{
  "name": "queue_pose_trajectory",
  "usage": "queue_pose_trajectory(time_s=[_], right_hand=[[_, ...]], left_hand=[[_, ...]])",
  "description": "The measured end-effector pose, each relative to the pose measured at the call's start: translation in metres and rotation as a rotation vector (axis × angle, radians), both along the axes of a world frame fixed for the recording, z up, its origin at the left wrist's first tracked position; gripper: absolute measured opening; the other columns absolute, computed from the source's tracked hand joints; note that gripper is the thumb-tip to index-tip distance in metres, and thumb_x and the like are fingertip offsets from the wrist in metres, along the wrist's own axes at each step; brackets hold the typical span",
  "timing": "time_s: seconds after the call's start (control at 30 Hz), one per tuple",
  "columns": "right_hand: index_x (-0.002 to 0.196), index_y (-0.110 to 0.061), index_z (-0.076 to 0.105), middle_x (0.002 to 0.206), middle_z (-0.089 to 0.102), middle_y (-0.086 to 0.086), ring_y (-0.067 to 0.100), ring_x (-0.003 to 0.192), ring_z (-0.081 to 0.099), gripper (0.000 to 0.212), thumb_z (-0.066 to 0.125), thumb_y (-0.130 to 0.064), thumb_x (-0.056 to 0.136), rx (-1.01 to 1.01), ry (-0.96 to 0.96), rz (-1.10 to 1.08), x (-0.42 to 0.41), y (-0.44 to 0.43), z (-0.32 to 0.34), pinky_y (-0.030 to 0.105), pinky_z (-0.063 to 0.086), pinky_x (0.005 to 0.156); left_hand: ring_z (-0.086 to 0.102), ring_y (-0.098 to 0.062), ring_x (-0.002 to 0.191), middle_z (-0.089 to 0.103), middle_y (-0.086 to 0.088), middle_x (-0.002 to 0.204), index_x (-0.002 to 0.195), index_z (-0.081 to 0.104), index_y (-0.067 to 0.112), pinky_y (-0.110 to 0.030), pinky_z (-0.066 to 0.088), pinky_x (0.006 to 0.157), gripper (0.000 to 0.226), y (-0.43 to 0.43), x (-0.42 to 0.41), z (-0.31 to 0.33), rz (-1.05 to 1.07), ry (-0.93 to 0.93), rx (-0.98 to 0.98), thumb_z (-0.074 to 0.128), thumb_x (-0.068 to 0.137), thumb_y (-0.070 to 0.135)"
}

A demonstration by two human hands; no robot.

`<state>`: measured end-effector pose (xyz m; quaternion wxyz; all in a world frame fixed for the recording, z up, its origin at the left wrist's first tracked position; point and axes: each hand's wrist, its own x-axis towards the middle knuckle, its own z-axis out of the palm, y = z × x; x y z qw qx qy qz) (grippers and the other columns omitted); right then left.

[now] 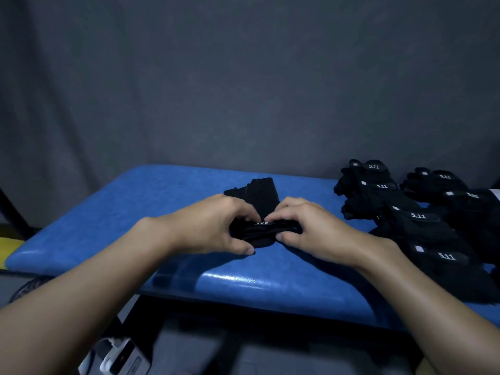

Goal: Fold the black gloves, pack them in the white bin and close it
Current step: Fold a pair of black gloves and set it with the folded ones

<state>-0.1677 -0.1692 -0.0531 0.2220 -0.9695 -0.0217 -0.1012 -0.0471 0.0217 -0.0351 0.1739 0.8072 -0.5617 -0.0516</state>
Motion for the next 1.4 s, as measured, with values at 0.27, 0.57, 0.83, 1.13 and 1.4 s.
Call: queue_pose_trajectory(time_s=[0.27,0.57,0.83,1.13,1.4], right_hand=[[0.111,-0.033,0.070,0.094,0.063,-0.017,-0.002,0.089,0.057,0.023,0.066,-0.023,0.091,0.063,-0.037,-0.050,-0.002,-0.002,0.005,0.018,0.042,0.079],[0.120,-0.034,0.061,0.104,0.067,-0.017,-0.003,0.096,0.060,0.045,0.077,-0.023,0.079,0.138,-0.049,-0.073,-0.004,0.000,0.005,0.019,0.048,0.086],[0.121,-0.031,0.056,0.101,0.067,-0.005,0.009,0.094,0.063,0.032,0.065,-0.032,0.091,0.336,-0.130,-0.082,0.004,-0.002,0.002,0.032,0.052,0.085],[0.140,-0.037,0.036,0.098,0.053,-0.012,0.003,0.063,0.054,0.053,0.061,-0.033,0.094,0.373,-0.139,-0.150,0.020,-0.001,0.002,0.021,0.045,0.064],[0.137,-0.037,0.044,0.124,0.044,-0.010,0.003,0.104,0.054,0.054,0.068,-0.032,0.089,0.232,-0.137,-0.135,0.022,-0.002,-0.002,0.023,0.042,0.097]], left_hand=[[0.057,-0.008,0.070,0.067,0.009,0.080,0.105,0.067,0.031,-0.037,0.050,0.068,0.023,-0.001,-0.002,0.006,-0.007,-0.167,0.041,0.063,0.082,0.036],[0.057,-0.012,0.066,0.064,0.007,0.074,0.112,0.064,0.029,-0.039,0.051,0.068,0.022,-0.004,0.000,0.002,0.038,-0.097,-0.155,0.060,0.091,0.025],[0.070,-0.018,0.086,0.072,0.001,0.100,0.109,0.068,0.025,-0.036,0.057,0.081,0.028,0.003,0.008,0.000,0.127,0.388,-0.347,0.064,0.085,0.039],[0.070,-0.030,0.089,0.073,-0.014,0.094,0.103,0.068,0.019,-0.049,0.056,0.083,0.017,-0.007,0.020,-0.014,0.276,0.384,-0.439,0.070,0.088,0.028],[0.062,-0.012,0.070,0.067,0.004,0.073,0.093,0.065,0.021,-0.024,0.047,0.061,0.010,-0.020,0.023,-0.019,0.451,0.216,-0.429,0.066,0.091,0.031]])
